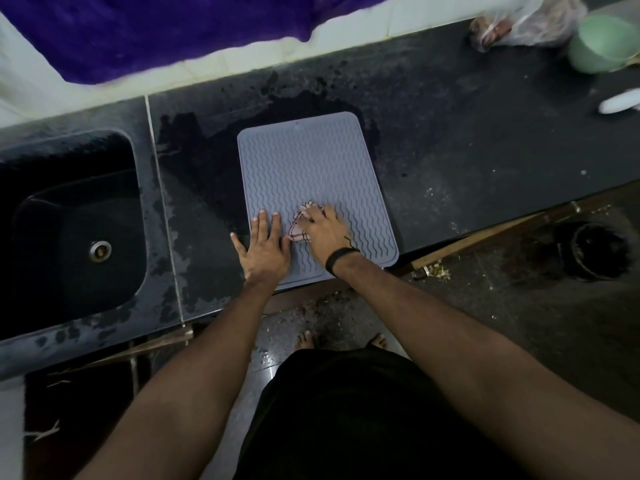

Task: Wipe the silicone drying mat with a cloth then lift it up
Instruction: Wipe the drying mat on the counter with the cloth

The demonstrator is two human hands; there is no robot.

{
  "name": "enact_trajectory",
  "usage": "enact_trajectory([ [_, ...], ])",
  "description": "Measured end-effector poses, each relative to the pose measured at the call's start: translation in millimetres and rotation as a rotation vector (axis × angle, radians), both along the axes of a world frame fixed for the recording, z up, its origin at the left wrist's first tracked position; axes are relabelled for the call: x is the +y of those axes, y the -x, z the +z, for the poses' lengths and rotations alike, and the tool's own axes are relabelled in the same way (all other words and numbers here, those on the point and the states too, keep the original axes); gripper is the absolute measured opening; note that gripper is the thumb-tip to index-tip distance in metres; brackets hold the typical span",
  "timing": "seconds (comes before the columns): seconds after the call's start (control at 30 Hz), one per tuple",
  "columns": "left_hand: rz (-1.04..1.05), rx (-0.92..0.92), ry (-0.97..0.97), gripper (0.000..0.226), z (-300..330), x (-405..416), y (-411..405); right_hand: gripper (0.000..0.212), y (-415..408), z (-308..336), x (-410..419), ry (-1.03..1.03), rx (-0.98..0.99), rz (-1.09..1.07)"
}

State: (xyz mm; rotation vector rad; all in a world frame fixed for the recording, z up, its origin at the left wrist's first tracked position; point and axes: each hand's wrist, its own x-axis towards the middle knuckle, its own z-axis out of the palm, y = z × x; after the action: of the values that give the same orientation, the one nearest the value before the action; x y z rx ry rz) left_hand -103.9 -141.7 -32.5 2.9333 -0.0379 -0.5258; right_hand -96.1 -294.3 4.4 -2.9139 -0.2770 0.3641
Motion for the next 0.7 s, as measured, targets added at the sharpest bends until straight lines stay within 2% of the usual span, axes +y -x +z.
enact_trajectory([
  [0.23, 0.025, 0.010, 0.028, 0.062, 4.3, -2.1, 1.2, 0.068, 76.9, -9.1, -29.1, -0.009, -0.034, 0.084],
  [0.37, 0.011, 0.014, 0.002, 0.062, 7.5, -2.9, 0.4, 0.059, 89.3, -4.2, -41.3, -0.003, 0.001, 0.071],
  [0.5, 0.018, 0.017, -0.002, 0.063, 12.9, -5.6, -2.3, 0.053, 63.0, 7.0, -48.4, -0.044, -0.141, -0.062],
  [0.57, 0.036, 0.030, -0.010, 0.069, 17.2, -8.9, -7.8, 0.055, 41.9, 11.7, -48.7, -0.046, -0.151, -0.092],
  [0.7, 0.050, 0.088, -0.084, 0.093, 24.3, -19.9, -14.8, 0.054, 27.7, 5.2, -47.8, 0.034, -0.002, -0.049],
])
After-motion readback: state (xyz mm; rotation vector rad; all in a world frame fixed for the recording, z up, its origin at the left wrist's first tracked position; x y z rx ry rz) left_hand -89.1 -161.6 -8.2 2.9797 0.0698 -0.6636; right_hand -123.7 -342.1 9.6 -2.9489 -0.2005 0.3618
